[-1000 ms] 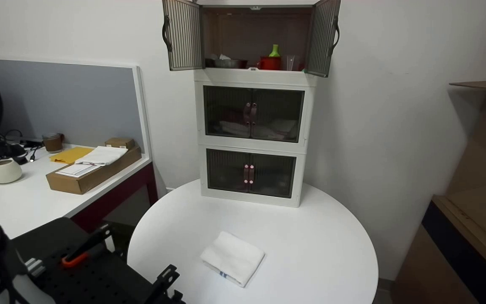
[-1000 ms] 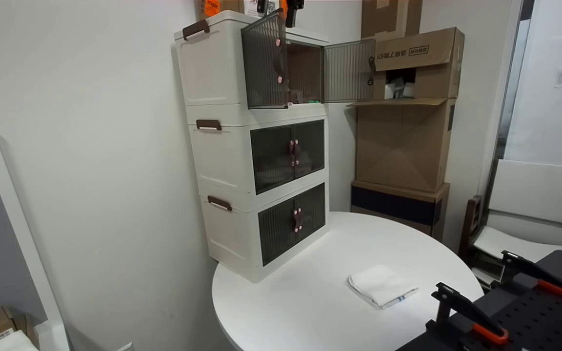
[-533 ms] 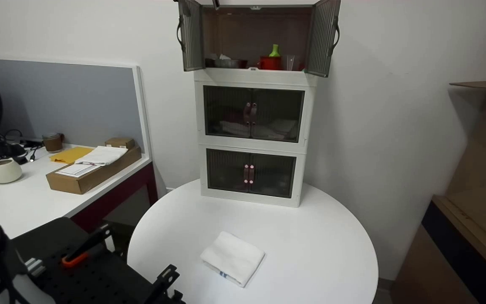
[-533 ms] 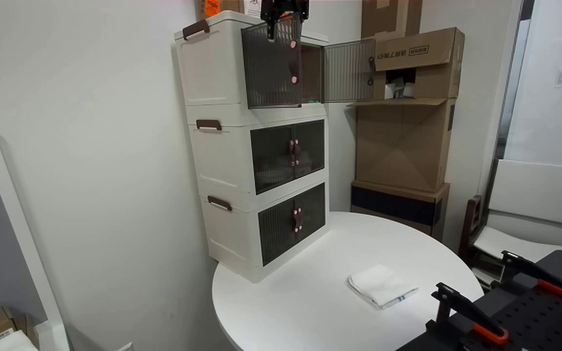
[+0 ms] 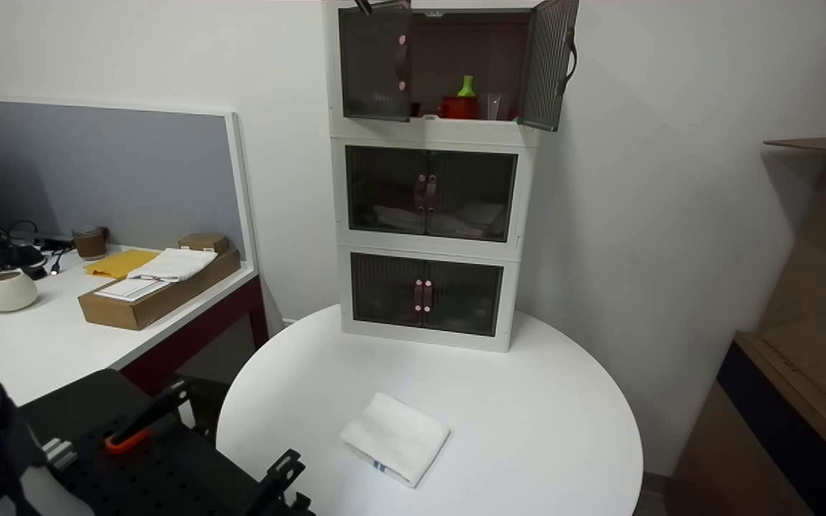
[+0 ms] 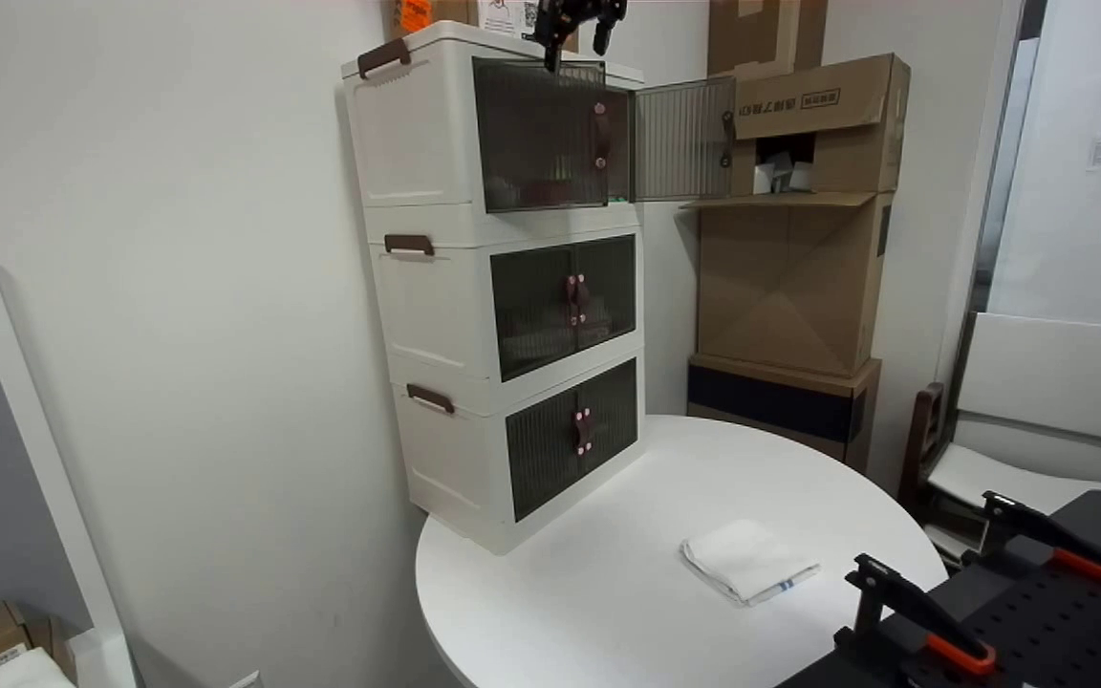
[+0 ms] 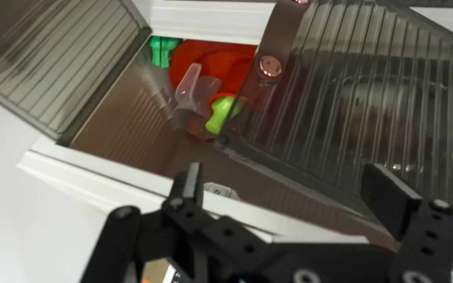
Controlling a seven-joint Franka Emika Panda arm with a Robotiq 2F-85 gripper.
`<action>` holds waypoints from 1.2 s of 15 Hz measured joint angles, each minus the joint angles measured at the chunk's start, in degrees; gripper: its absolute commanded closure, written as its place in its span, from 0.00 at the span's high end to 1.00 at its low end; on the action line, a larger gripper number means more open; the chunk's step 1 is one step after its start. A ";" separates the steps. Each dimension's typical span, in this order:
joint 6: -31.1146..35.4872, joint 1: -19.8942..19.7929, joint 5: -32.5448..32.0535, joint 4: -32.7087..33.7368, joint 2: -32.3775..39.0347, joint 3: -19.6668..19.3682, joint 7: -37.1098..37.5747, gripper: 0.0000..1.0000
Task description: Close the open left door of the cabinet
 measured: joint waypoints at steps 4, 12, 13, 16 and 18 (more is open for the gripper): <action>8.33 -3.33 -11.87 -2.28 -3.71 -0.47 10.90 1.00; 13.65 -9.48 -30.15 -4.37 -6.91 -2.11 31.30 1.00; 13.65 -9.43 -26.48 -5.12 -6.91 -2.95 28.53 1.00; 13.24 -7.73 -12.60 -7.67 -7.05 -7.58 15.38 1.00; 10.77 -3.61 -4.79 -9.17 -7.23 -12.74 6.11 1.00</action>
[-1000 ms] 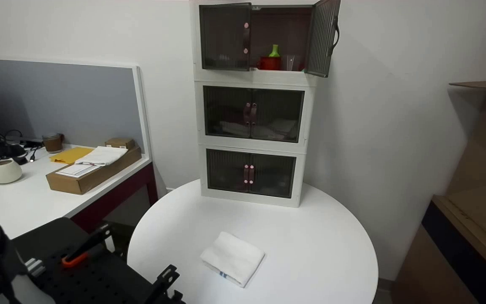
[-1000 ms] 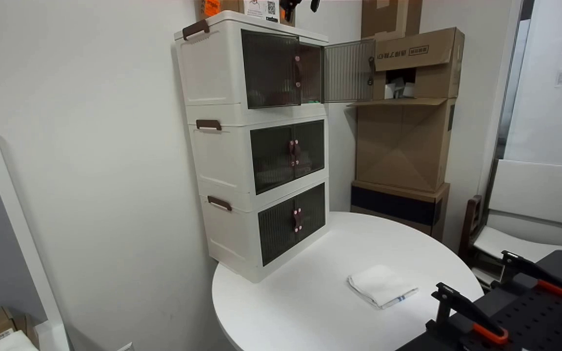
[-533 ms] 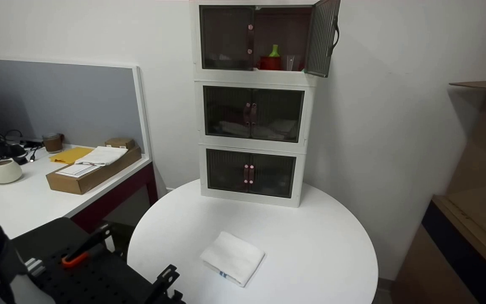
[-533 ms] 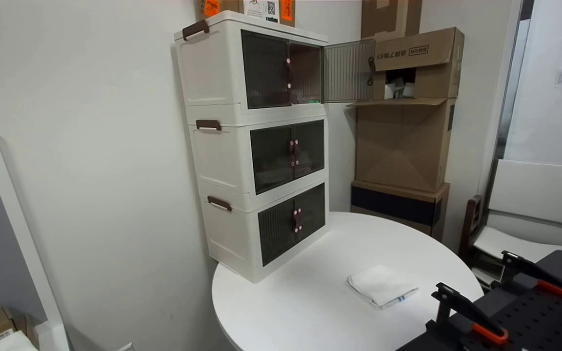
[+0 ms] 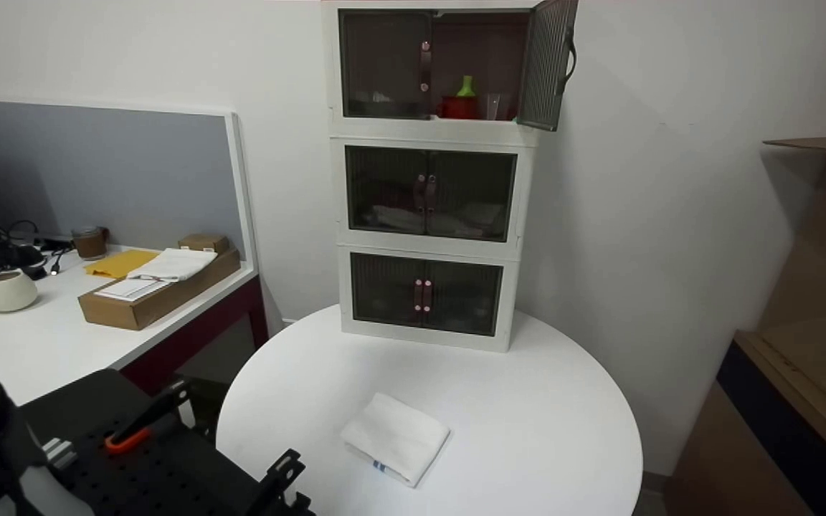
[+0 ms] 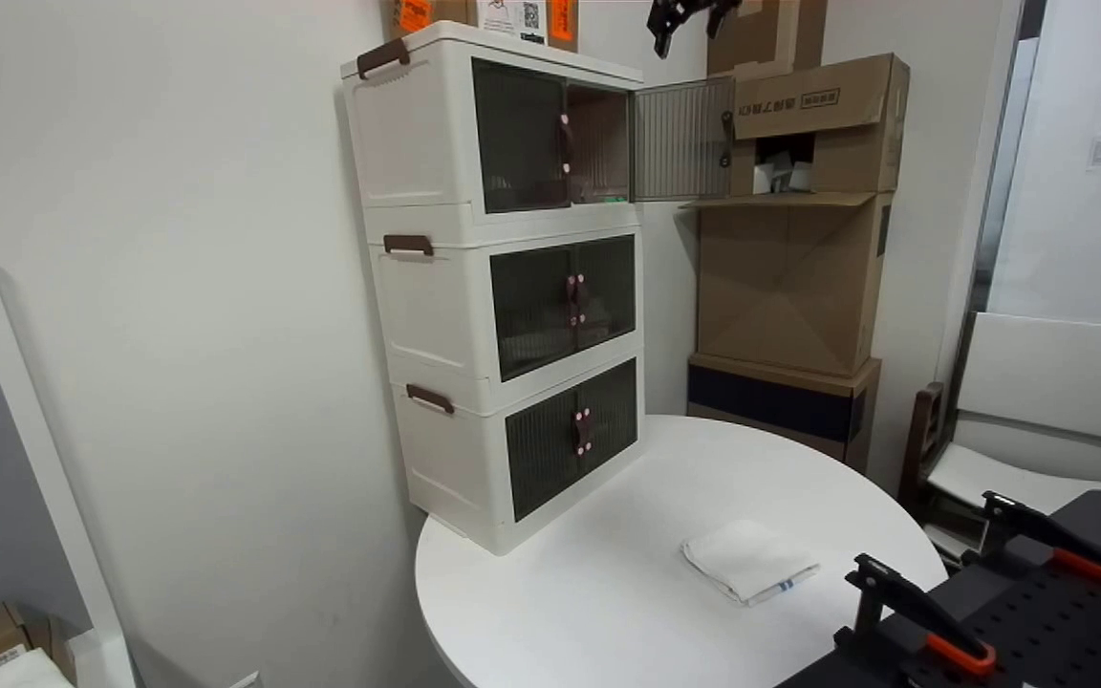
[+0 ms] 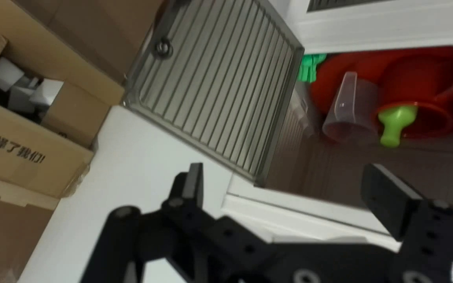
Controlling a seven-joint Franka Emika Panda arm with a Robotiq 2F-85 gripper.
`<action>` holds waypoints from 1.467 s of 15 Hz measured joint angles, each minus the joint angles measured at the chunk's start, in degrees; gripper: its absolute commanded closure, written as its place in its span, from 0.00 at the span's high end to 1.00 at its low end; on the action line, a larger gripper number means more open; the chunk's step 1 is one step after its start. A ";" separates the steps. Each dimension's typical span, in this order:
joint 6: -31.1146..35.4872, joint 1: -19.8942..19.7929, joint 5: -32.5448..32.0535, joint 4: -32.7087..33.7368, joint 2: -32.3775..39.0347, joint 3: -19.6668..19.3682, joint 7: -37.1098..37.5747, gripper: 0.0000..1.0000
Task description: Close the open left door of the cabinet
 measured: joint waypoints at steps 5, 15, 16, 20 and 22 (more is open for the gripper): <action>-14.48 10.26 12.67 0.78 -2.62 -10.78 -21.24 1.00; -26.79 2.28 35.65 -5.41 -3.89 -10.31 -44.15 1.00; -25.54 0.89 35.65 -7.28 -3.83 -9.49 -43.43 1.00; -21.55 -2.99 35.43 -14.05 -3.86 -7.41 -42.65 1.00; -21.16 -3.59 35.38 -15.71 -3.91 -7.01 -42.67 1.00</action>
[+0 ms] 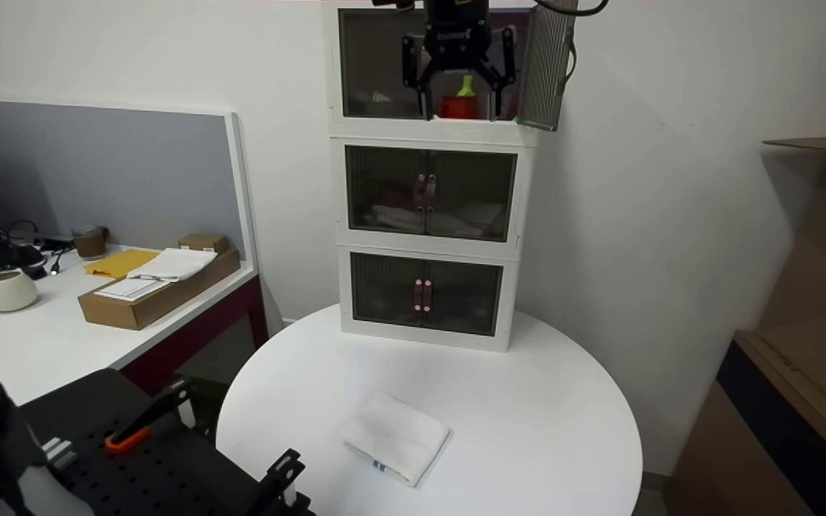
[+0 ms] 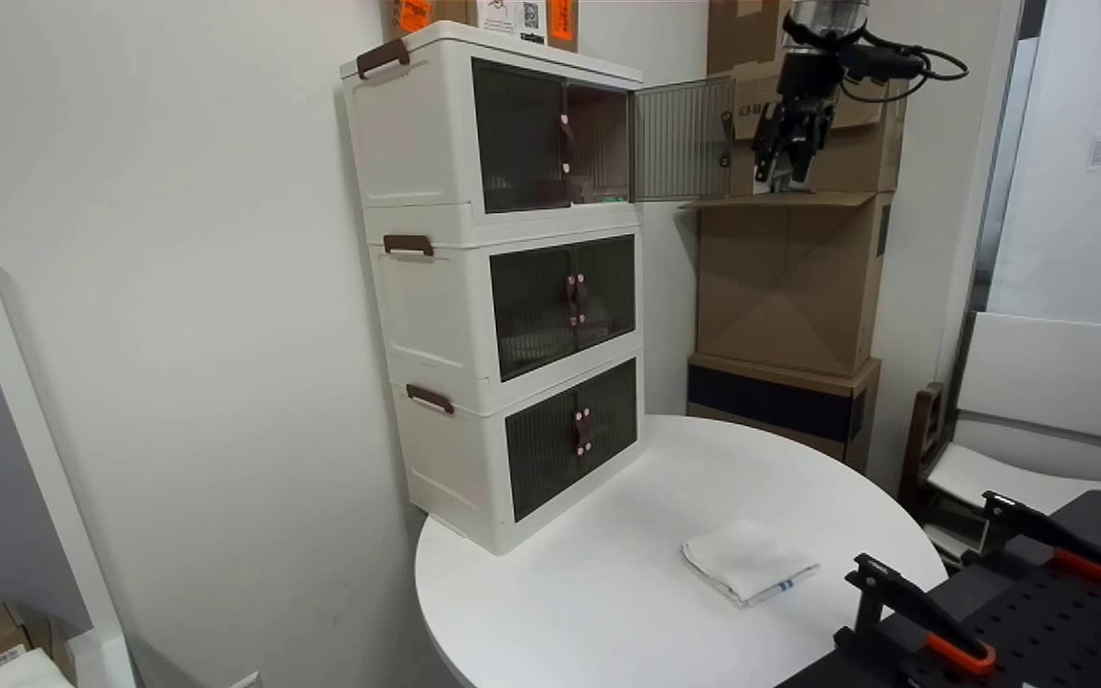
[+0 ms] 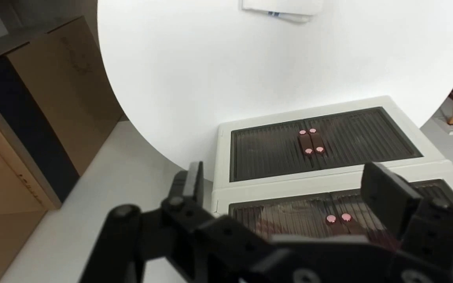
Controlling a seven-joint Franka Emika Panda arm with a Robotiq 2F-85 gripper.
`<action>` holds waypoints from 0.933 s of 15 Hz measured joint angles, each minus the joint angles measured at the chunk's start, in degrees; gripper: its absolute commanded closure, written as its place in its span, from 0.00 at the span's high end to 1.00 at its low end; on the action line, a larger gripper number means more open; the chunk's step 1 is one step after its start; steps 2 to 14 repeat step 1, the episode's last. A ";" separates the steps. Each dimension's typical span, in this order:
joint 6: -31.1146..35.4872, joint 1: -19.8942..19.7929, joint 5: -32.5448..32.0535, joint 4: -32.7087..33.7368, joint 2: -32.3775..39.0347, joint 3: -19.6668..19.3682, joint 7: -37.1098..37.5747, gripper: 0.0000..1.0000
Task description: Close the open left door of the cabinet
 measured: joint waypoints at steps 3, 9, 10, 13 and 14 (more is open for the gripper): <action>0.03 -0.07 0.00 -0.27 -0.10 0.10 0.00 1.00; 0.03 -0.07 0.00 -0.27 -0.10 0.10 0.00 1.00; 0.03 -0.07 0.00 -0.27 -0.10 0.10 0.00 1.00; 0.03 -0.07 0.00 -0.27 -0.10 0.10 0.00 1.00; 0.03 -0.07 0.00 -0.27 -0.10 0.10 0.00 1.00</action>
